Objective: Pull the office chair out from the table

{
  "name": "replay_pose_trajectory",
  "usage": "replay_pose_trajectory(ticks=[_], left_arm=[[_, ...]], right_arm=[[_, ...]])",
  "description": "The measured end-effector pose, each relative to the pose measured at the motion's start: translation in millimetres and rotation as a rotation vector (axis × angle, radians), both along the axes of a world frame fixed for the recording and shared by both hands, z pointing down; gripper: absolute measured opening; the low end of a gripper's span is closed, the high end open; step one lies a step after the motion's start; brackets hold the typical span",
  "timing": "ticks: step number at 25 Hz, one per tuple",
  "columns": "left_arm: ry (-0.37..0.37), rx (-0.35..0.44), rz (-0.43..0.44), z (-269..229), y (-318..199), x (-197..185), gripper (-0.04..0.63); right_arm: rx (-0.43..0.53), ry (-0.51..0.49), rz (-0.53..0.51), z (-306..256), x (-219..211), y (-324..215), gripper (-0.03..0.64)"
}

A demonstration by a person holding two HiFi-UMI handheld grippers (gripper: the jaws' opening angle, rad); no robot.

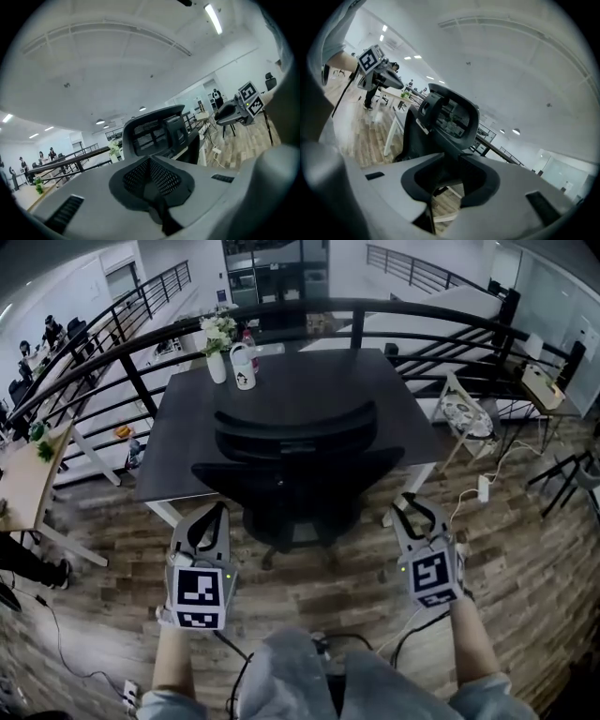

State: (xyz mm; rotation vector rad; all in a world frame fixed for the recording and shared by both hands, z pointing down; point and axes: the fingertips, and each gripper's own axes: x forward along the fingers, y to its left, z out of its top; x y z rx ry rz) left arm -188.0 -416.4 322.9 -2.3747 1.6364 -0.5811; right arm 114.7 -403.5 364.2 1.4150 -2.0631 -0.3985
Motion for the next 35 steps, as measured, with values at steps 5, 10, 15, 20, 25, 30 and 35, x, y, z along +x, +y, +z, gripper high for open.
replay_pose_trajectory(ticks=[5,10,15,20,25,30,35], left_arm=[[-0.145,0.014,0.023,12.3,-28.9,-11.8,0.091],[-0.358,0.012,0.009,37.3,-67.6,-35.8,0.149],[-0.702,0.007,0.04,66.9,-102.1,-48.0,0.189],[-0.856,-0.034,0.093,92.2,-123.5,-49.3,0.207],[-0.971,-0.03,0.122,95.5,-137.8,-46.3,0.225],[-1.022,-0.069,0.163,105.7,-146.2,-42.7,0.228],[-1.052,-0.062,0.149,112.6,-152.3,-43.0,0.204]], right_arm=[[0.023,0.181,-0.055,7.7,4.0,-40.1,0.156],[0.004,0.389,-0.121,25.1,-2.7,-73.3,0.218],[-0.018,0.559,-0.186,34.2,-2.1,-101.5,0.255],[-0.077,0.669,-0.253,46.3,-0.9,-117.2,0.272],[-0.14,0.742,-0.287,57.2,-0.4,-129.5,0.272],[-0.178,0.78,-0.299,68.4,1.8,-137.1,0.272],[-0.133,0.799,-0.277,70.1,-0.8,-147.4,0.185]])
